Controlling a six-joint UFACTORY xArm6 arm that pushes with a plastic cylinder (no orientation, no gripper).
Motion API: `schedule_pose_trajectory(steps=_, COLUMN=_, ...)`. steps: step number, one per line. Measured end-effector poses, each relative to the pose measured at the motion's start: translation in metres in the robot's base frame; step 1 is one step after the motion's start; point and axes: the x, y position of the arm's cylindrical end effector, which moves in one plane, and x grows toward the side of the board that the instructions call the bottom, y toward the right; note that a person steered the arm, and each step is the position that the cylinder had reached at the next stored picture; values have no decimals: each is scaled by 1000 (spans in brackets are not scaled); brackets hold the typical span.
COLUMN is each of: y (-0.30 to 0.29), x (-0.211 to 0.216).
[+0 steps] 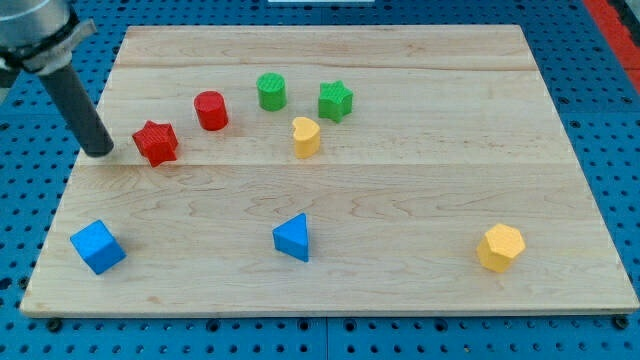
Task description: Push red star towards the heart
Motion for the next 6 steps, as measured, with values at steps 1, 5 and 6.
schedule_pose_trajectory(steps=1, y=62, x=6)
schedule_pose_trajectory(steps=5, y=210, x=180)
schedule_pose_trajectory(steps=6, y=229, x=125)
